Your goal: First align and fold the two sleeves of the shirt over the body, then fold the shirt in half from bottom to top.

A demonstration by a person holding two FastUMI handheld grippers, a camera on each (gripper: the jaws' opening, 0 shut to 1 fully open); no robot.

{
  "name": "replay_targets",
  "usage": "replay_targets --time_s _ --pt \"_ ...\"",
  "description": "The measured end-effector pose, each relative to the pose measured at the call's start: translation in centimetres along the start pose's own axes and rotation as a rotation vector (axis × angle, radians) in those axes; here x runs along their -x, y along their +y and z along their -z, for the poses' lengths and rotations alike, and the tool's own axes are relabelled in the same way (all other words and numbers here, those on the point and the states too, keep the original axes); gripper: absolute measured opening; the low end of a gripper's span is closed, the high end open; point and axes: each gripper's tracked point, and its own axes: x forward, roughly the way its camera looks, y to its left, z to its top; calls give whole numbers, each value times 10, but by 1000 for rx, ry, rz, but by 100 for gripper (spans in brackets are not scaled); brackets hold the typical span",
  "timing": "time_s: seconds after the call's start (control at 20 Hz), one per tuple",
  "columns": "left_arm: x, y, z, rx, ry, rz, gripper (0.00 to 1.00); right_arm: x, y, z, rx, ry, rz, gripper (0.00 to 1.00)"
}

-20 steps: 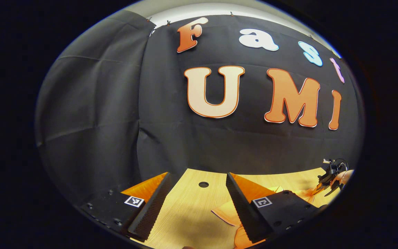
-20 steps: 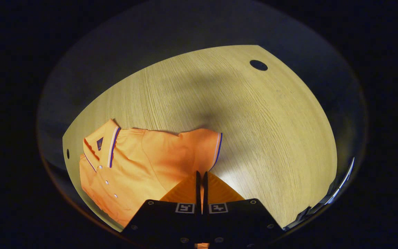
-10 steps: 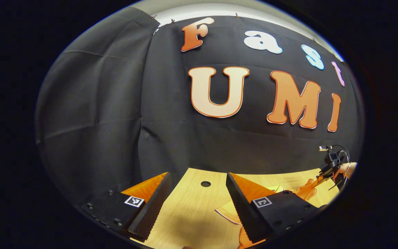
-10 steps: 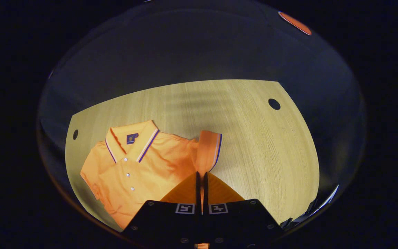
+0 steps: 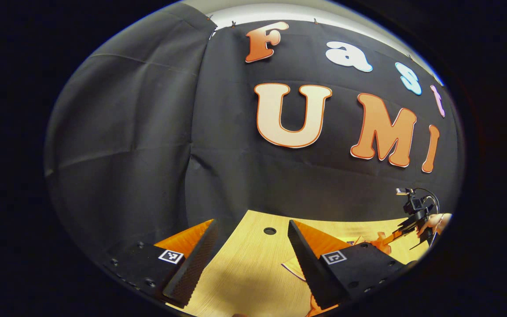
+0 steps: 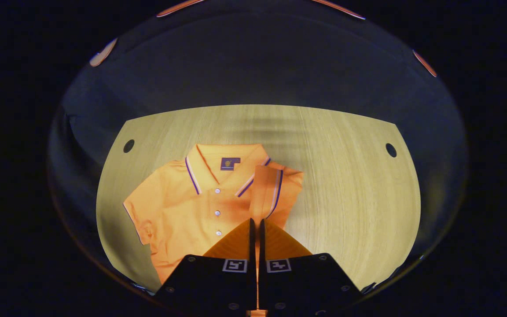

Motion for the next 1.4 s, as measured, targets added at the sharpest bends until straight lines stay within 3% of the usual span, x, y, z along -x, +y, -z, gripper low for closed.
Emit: replay_targets --time_s 0.1,0.2,0.3,0.35,0.4,0.5,0.9,1.2,1.4 --pt "2 1 1 -11 5 0 98 -5 11 5 0 19 -16 2" --pt "4 3 4 -27 12 -2 98 -8 24 8 1 28 -56 13" --pt "3 3 7 -33 23 -1 98 -7 30 6 8 14 -71 34" --pt "3 1 10 -30 31 3 98 -6 32 4 5 6 -74 53" --pt "2 -1 13 -23 39 10 98 -4 33 2 -4 -6 -79 65" --pt "-2 -10 19 -10 65 32 98 2 31 -3 -41 -38 -89 97" --pt "-40 -62 39 39 224 87 98 62 -25 -31 -78 -210 -64 99" --pt "-80 -143 52 -38 391 202 98 98 -66 -34 -27 -298 -55 99" --pt "-112 -181 80 62 546 224 98 130 -89 -43 17 -410 -38 99"
